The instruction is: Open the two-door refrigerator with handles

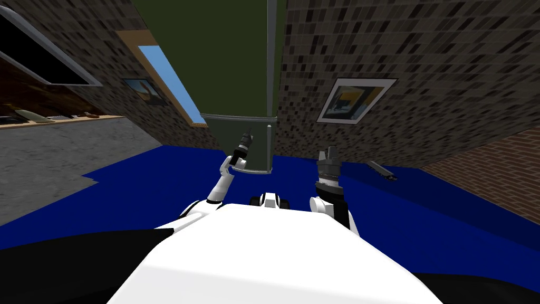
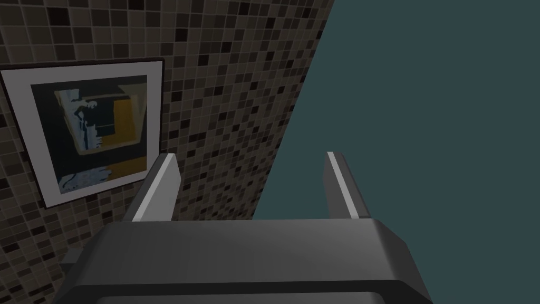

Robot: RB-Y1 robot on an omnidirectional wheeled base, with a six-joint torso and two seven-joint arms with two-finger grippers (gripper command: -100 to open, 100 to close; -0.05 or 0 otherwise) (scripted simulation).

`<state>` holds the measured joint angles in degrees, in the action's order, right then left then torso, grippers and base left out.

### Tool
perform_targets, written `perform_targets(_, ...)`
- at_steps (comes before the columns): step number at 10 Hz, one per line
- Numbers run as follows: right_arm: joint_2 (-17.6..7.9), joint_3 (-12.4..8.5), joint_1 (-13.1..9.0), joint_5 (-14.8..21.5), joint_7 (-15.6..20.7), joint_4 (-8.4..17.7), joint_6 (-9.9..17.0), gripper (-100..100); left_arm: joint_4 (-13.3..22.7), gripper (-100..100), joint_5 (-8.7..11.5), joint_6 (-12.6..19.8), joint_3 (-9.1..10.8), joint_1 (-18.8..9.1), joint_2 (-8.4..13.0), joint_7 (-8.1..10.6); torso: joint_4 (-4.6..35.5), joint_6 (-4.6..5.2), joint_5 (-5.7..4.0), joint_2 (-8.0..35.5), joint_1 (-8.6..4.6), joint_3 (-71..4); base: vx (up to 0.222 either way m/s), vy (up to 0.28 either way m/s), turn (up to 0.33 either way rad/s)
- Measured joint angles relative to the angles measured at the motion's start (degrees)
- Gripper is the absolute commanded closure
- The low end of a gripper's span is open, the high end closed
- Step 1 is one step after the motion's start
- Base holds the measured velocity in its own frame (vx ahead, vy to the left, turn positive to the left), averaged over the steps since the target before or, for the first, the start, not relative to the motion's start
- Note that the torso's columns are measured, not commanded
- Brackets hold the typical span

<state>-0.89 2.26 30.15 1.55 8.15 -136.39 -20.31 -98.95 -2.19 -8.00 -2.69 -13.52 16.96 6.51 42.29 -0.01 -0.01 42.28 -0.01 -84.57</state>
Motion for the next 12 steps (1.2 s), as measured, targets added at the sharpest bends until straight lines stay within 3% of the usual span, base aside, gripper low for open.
perform_targets(5,0.0,0.0,0.0,0.0,0.0,0.0,0.0,0,4.3,-100,-0.2,4.2,-1.17,-6.7,1.0,-0.50,0.0,0.00,0.00,0.0,0.01,0.0,-0.002,-0.003,-0.037)
perform_targets(12,0.0,0.0,0.0,0.0,0.0,0.0,0.0,0,14.9,-100,-0.8,10.0,-2.97,-18.9,3.1,-1.64,0.0,0.01,0.01,0.0,0.01,0.0,-0.001,-0.003,-0.039)
